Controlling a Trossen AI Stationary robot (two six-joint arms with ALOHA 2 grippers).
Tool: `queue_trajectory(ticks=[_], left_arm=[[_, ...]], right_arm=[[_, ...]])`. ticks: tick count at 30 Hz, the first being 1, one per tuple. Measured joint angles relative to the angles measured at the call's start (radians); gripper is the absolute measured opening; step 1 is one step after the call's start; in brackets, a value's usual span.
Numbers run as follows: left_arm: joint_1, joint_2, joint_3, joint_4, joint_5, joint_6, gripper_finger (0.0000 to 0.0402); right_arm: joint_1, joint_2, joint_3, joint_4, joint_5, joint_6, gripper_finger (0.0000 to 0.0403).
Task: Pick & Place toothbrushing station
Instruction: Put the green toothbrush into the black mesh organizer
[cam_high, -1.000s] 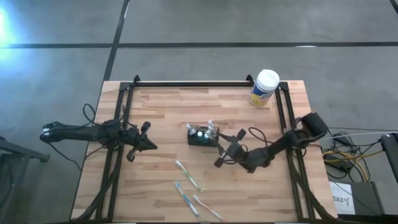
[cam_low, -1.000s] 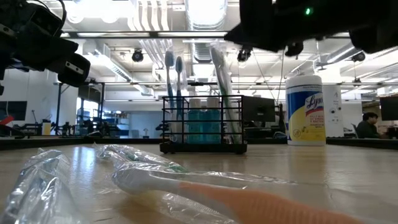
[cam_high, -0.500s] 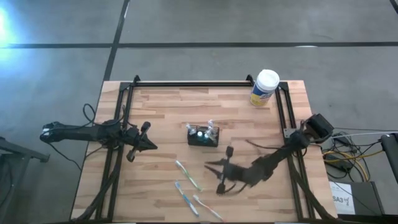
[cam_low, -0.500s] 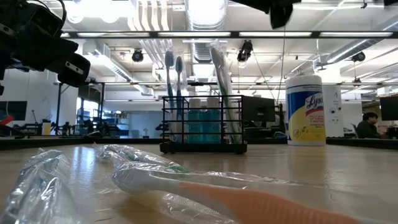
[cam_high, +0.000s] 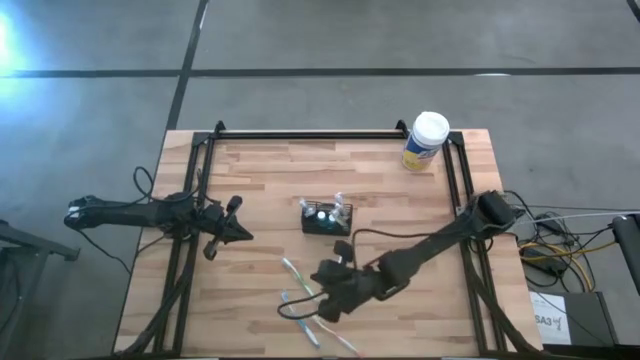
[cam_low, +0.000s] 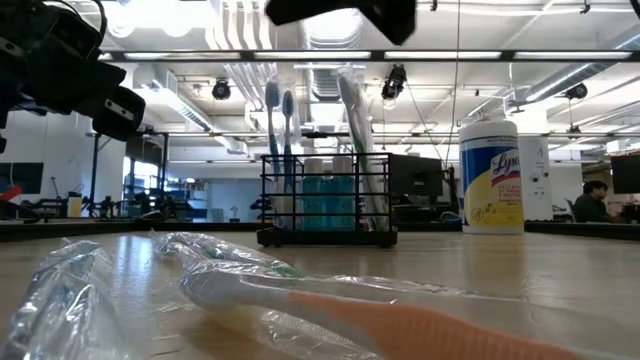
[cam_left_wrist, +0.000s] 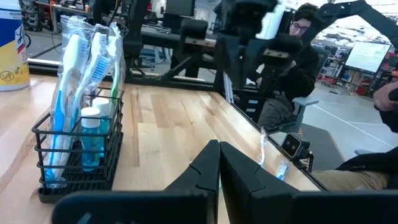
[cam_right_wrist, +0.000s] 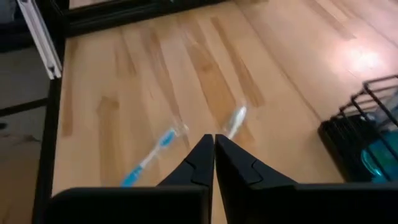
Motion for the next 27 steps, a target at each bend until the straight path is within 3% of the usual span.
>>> queue_trajectory(ticks=[7, 13, 19, 27], left_arm=[[0.0, 0.001, 0.0, -0.004, 0.0, -0.005, 0.0012], [0.0, 0.002, 0.0, -0.006, 0.002, -0.005, 0.0012], [0.0, 0.001, 0.0, -0.006, 0.003, -0.004, 0.0012], [0.0, 0.0, 0.0, -0.006, 0.002, -0.004, 0.0012]], right_arm=[[-0.052, 0.167, 0.187, -0.143, -0.155, 0.048, 0.0013], [-0.089, 0.325, 0.341, -0.306, -0.219, 0.059, 0.002], [-0.116, 0.454, 0.528, -0.461, -0.278, 0.086, 0.0077], [-0.129, 0.524, 0.619, -0.496, -0.302, 0.096, 0.0161]])
